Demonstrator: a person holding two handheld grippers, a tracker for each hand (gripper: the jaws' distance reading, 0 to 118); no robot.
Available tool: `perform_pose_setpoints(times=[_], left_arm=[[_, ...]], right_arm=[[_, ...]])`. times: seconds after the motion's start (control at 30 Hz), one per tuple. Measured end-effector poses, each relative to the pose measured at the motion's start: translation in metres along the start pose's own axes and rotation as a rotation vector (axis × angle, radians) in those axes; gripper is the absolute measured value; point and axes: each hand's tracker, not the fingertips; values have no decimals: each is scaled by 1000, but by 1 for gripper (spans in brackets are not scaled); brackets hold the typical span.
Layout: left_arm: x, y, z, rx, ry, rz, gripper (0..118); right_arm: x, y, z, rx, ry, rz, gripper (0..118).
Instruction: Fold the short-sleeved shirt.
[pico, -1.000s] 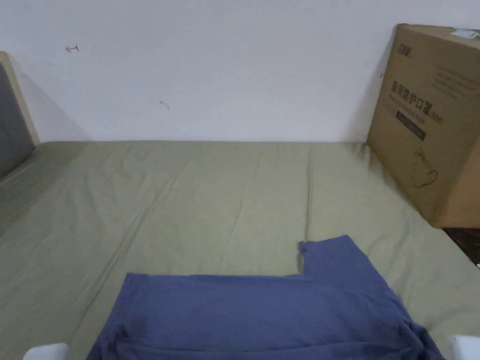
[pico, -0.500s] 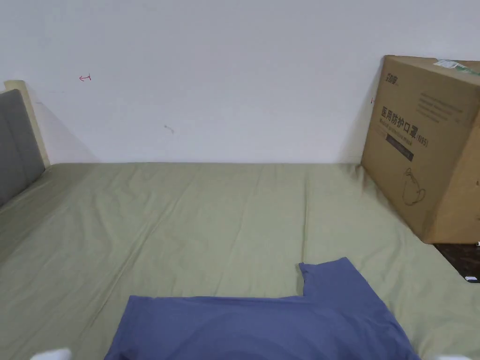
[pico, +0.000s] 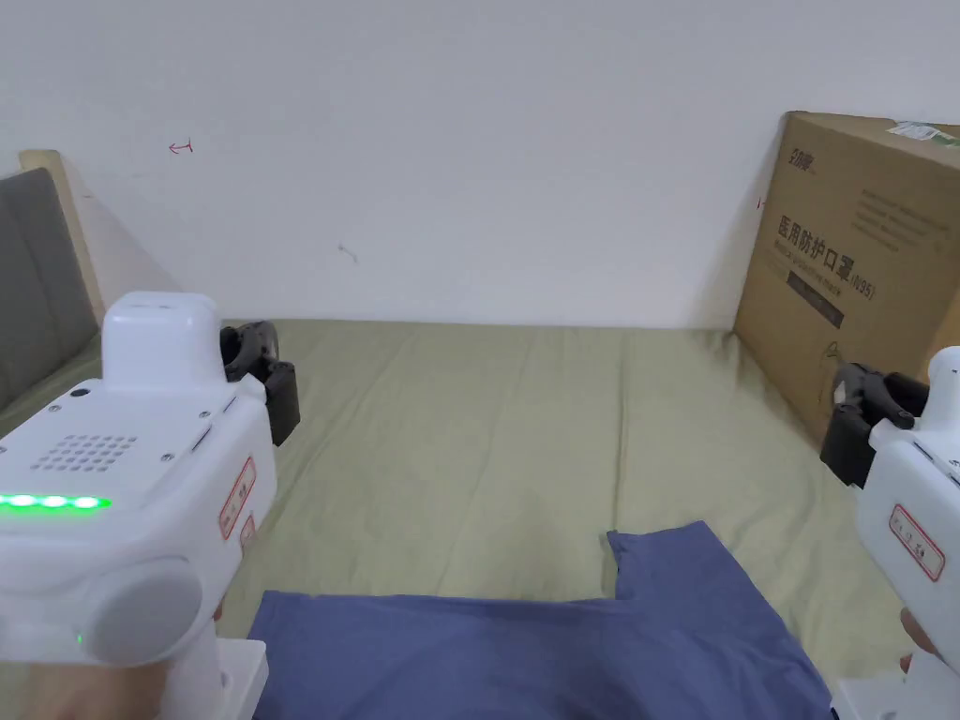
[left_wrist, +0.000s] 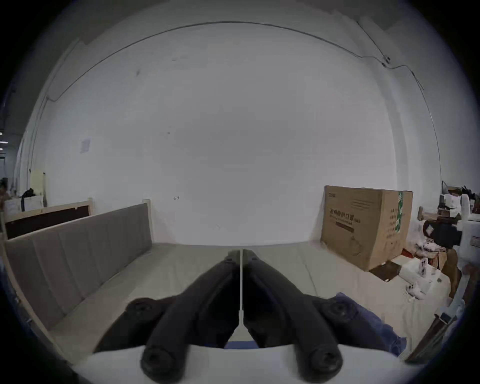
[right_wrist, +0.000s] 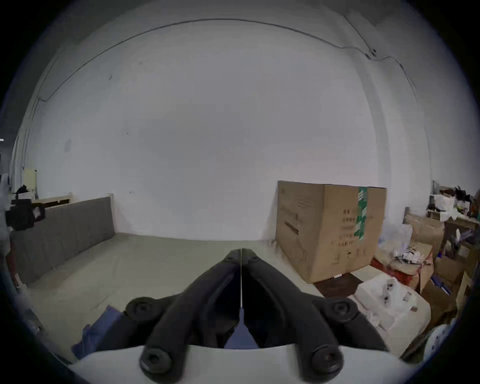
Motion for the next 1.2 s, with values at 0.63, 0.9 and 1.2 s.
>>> perform_pose_setpoints(times=[0.63,0.9,1.2], left_arm=[[-82,-280,-236,-1092,90,184,108],[-72,-282,-228,-1040,80,73,16],[-77,-250,-216,-972,14,127,2]], right_arm=[[29,-136,-127,-439,-88,-93,0],[56,-194,-188,-746,-102,-95,111],[93,-271,-263,-1125,-205,-47,110]])
